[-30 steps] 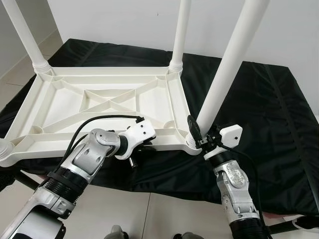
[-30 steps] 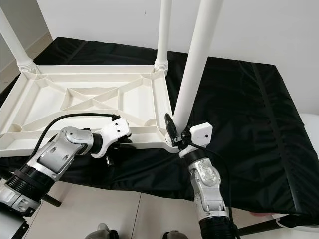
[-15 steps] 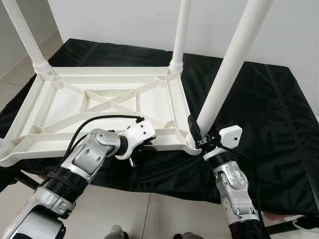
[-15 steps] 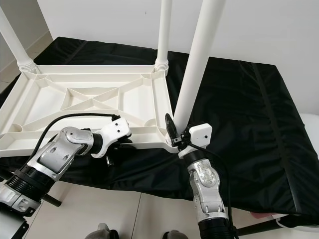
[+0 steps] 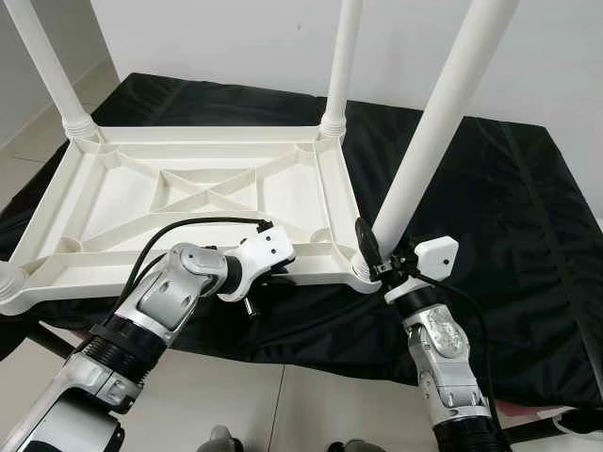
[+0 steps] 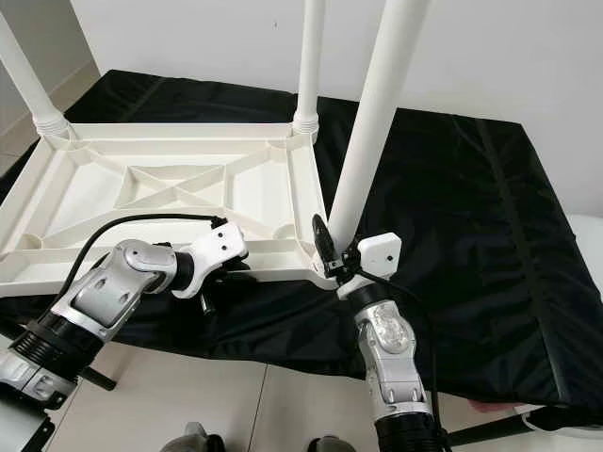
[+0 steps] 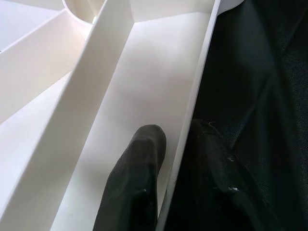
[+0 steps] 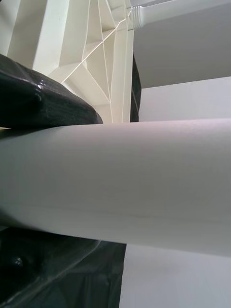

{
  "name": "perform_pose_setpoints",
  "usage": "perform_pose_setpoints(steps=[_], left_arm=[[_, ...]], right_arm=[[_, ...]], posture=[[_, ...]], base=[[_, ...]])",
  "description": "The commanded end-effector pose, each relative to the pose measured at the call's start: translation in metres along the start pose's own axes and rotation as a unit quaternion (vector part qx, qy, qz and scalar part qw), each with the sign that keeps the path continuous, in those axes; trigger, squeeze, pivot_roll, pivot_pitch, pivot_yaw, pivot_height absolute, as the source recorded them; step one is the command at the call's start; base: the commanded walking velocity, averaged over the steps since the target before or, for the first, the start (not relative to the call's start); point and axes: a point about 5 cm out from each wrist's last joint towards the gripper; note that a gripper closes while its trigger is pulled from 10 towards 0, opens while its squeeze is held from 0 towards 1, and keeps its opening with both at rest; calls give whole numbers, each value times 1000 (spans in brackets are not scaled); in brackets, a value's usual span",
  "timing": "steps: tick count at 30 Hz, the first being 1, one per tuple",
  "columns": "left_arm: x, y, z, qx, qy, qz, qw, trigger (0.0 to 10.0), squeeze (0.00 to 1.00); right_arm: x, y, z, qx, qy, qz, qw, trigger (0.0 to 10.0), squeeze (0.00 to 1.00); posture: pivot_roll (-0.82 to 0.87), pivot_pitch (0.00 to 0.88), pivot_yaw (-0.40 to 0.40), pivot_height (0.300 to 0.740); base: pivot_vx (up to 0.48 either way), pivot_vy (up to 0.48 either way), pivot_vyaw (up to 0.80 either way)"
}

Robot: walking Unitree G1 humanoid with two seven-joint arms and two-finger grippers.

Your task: Building children table

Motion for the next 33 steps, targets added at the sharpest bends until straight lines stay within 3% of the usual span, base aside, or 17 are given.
perform_pose_setpoints(steps=[1,8,9,12,13,14,15,16,17,33], left_arm=[[-12,29,13,47,2,-60,997,10000,0],[-12,30,13,48,3,-60,997,10000,0],[-12,30,13,48,3,-60,997,10000,0],[-12,30,13,48,4,-59,997,10000,0],[-12,30,13,48,4,-60,997,10000,0],[-12,30,13,48,4,-60,997,10000,0],[-12,30,13,48,4,-60,997,10000,0],[-12,30,13,48,4,-60,997,10000,0],[-13,30,13,48,4,-60,997,10000,0],[-14,31,13,51,7,-61,997,10000,0]], right_arm=[[16,-25,17,-76,-51,-6,996,10000,0],[15,-23,16,-71,-41,-4,997,10000,0],[15,-23,16,-70,-40,-7,997,10000,1000],[14,-22,16,-68,-41,-9,997,10000,1000],[13,-21,15,-63,-37,-9,997,10000,937],[13,-21,15,-63,-37,-9,997,10000,937],[13,-20,14,-60,-32,-8,998,10000,663],[13,-20,14,-60,-32,-8,998,10000,663],[12,-19,14,-57,-30,-6,998,10000,0],[7,-11,9,-35,11,-18,999,10000,0]], posture=[[-47,68,18,740],[-46,68,16,740],[-45,68,16,740],[-45,67,15,740],[-45,66,15,740],[-45,66,15,740],[-45,66,15,740],[-45,66,15,740],[-44,65,14,740],[-46,54,11,740]], base=[[0,0,0],[0,0,0],[0,0,0],[0,0,0],[0,0,0],[0,0,0],[0,0,0],[0,0,0],[0,0,0],[0,0,0]])
Point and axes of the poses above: a point about 5 cm out from each wrist's last joint towards the gripper, its own z axis pointing back from the gripper into the wrist, its own y axis along the axis of the wrist's last joint, x = y × z, and after that the axes turned 3 degrees about -z, right-handed
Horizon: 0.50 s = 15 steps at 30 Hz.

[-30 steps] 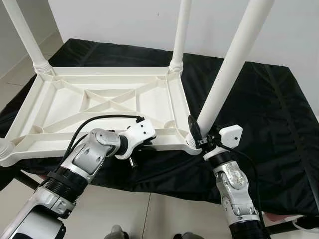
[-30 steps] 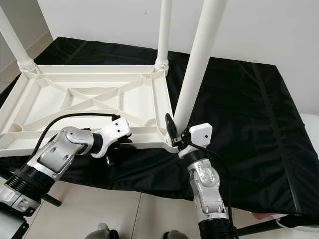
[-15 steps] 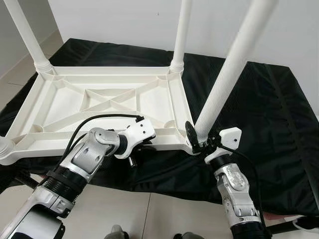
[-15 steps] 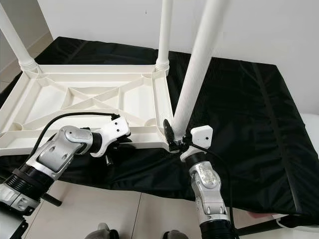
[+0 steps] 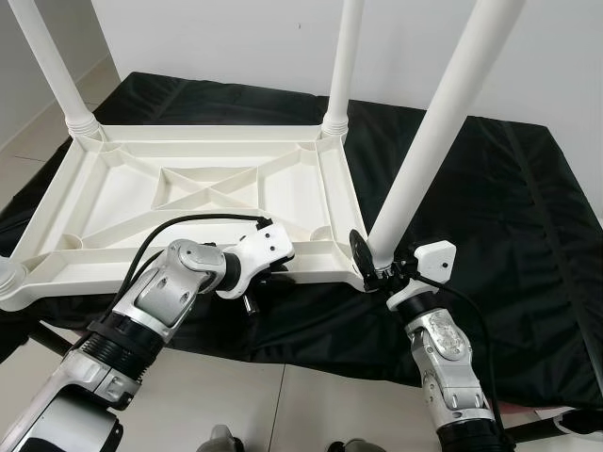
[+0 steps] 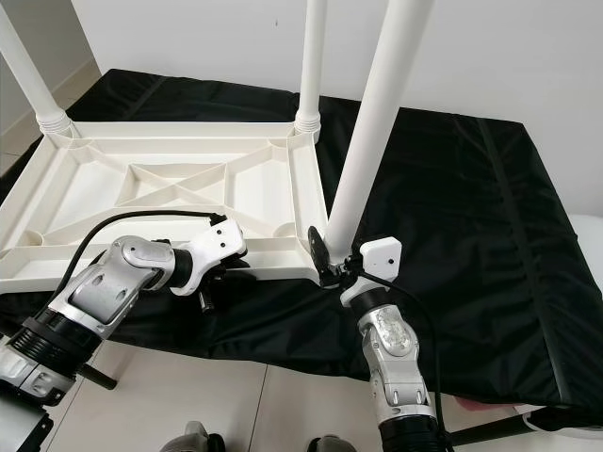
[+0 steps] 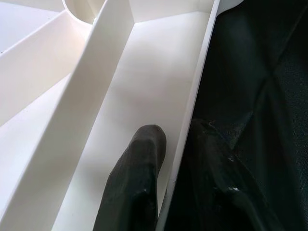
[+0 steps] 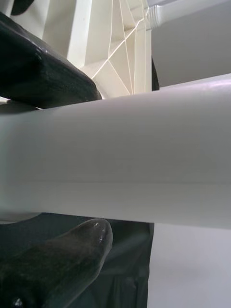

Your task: Building children table

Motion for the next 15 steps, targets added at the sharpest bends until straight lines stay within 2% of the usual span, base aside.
perform_pose_setpoints(steps=[1,3,4,5,6,10,11,15], left_arm=[[-10,28,9,49,2,-56,997,10000,0],[-10,28,9,49,2,-56,997,10000,0],[-10,28,9,49,2,-56,997,10000,0],[-10,28,9,49,2,-56,997,10000,0],[-10,28,9,49,2,-56,997,10000,0],[-9,28,9,49,1,-56,997,10000,0],[-9,28,9,48,1,-57,997,10000,0],[-9,28,8,48,0,-57,997,10000,0]], right_arm=[[3,-5,5,-16,3,-2,1000,10000,0],[3,-5,5,-17,6,-2,1000,10000,0],[4,-5,4,-17,6,-3,1000,10000,78],[4,-5,4,-17,6,-3,1000,10000,78],[5,-4,4,-17,6,-3,1000,10000,1000],[7,-3,3,-17,7,-1,1000,10000,1000],[7,-3,2,-18,11,-1,1000,10000,0],[7,-3,1,-20,30,-3,999,10000,0]], posture=[[-46,54,11,740],[-46,54,11,740],[-46,53,11,740],[-46,53,11,740],[-47,53,11,740],[-47,51,10,740],[-47,49,9,740],[-49,44,9,740]], base=[[0,0,0],[0,0,0],[0,0,0],[0,0,0],[0,0,0],[0,0,0],[0,0,0],[0,0,0]])
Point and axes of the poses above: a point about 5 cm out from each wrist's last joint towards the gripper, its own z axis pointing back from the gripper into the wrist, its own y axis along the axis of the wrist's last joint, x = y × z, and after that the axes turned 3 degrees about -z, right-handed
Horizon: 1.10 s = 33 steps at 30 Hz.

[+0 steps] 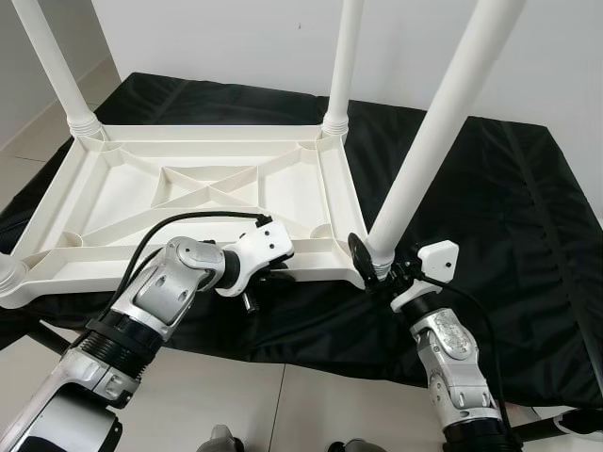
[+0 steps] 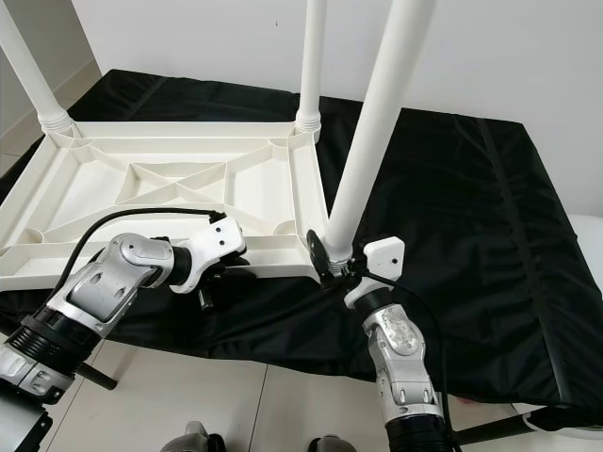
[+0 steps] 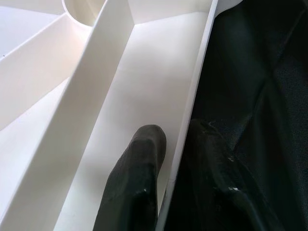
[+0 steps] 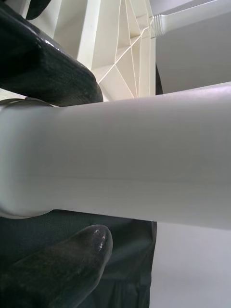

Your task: Building children table

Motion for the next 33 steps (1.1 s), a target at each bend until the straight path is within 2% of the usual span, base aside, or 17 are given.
perform_pose_setpoints(steps=[1,19,20,21,25,26,33], left_arm=[[-8,26,6,43,-3,-51,998,10000,0],[-1,22,4,42,-16,-48,998,10000,0],[-1,22,5,43,-17,-47,998,10000,878],[0,22,6,44,-21,-46,998,10000,1000],[0,22,6,37,-21,-56,998,10000,1000],[0,21,6,36,-21,-57,997,10000,0],[-1,22,7,38,-22,-58,997,10000,0]], right_arm=[[2,-3,0,-12,13,-1,1000,10000,0],[14,1,-7,-26,71,16,997,10000,0],[15,1,-7,-26,72,17,997,10000,0],[15,2,-7,-26,73,19,997,10000,0],[15,1,-8,-26,74,17,997,10000,0],[15,1,-8,-27,75,16,997,10000,0],[18,1,-8,-27,78,20,996,10000,0]], posture=[[-51,42,10,740],[-46,43,-1,740],[-44,45,-2,740],[-43,47,-1,740],[-42,48,0,740],[-42,48,0,740],[-43,50,0,740]], base=[[0,0,0],[0,0,0],[0,0,0],[0,0,0],[0,0,0],[0,0,0],[0,0,0]])
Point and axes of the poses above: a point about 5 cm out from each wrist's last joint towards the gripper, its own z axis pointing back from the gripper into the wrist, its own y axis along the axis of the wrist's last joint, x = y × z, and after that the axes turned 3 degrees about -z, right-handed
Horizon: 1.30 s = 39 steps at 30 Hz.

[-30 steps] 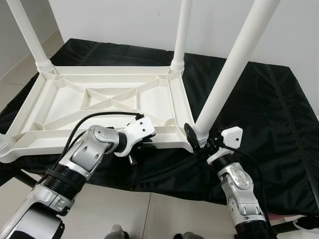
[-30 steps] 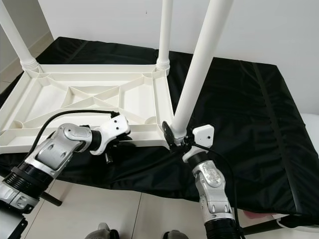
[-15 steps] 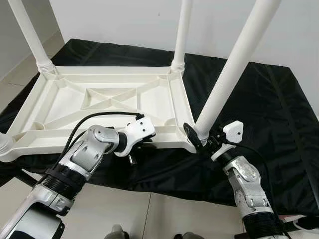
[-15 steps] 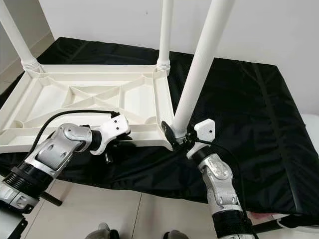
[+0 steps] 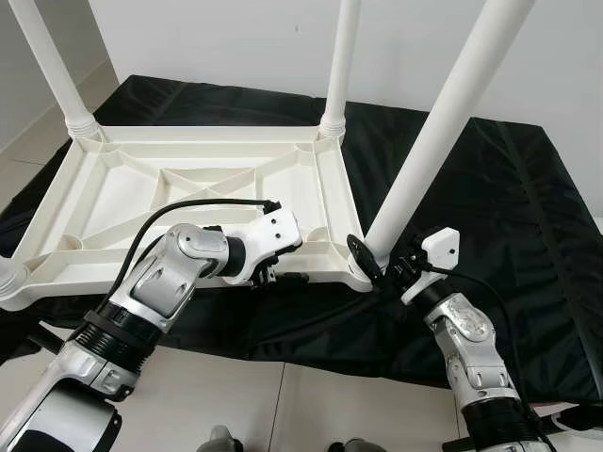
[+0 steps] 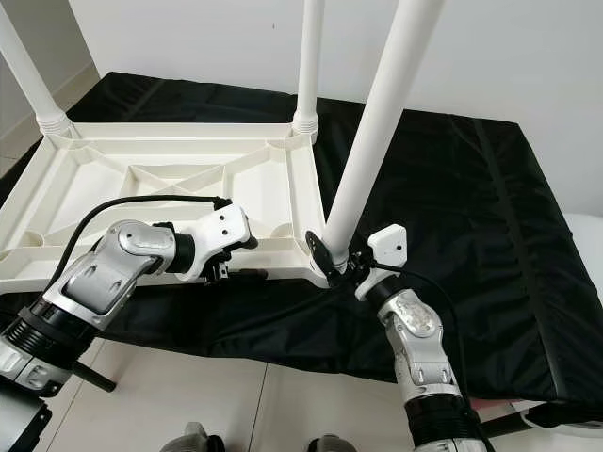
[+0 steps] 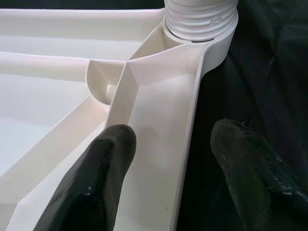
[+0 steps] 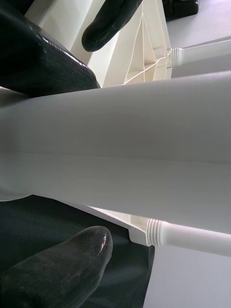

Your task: Building children table

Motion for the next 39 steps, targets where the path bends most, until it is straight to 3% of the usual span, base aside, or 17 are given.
perform_pose_setpoints(steps=[1,18,27,28,39], left_arm=[[3,1,0,1,-32,-10,999,10000,0],[-1,5,-1,7,-26,-11,1000,10000,0],[-1,6,-1,9,-24,-11,1000,10000,0],[-1,6,-1,9,-23,-11,1000,10000,0],[-1,6,-1,9,-17,-11,1000,10000,0]], right_arm=[[2,-1,1,-3,-2,-3,1000,10000,0],[17,9,-4,0,35,-10,999,10000,0],[13,7,-4,-3,50,-7,999,10000,0],[12,7,-4,-3,56,-13,998,0,0],[15,8,-7,0,48,-24,999,0,0]], posture=[[-43,50,0,740],[-45,49,-4,740],[-42,46,-6,740],[-40,43,-8,740],[-41,32,-13,740]], base=[[0,0,0],[0,0,0],[0,0,0],[0,0,0],[0,0,0]])
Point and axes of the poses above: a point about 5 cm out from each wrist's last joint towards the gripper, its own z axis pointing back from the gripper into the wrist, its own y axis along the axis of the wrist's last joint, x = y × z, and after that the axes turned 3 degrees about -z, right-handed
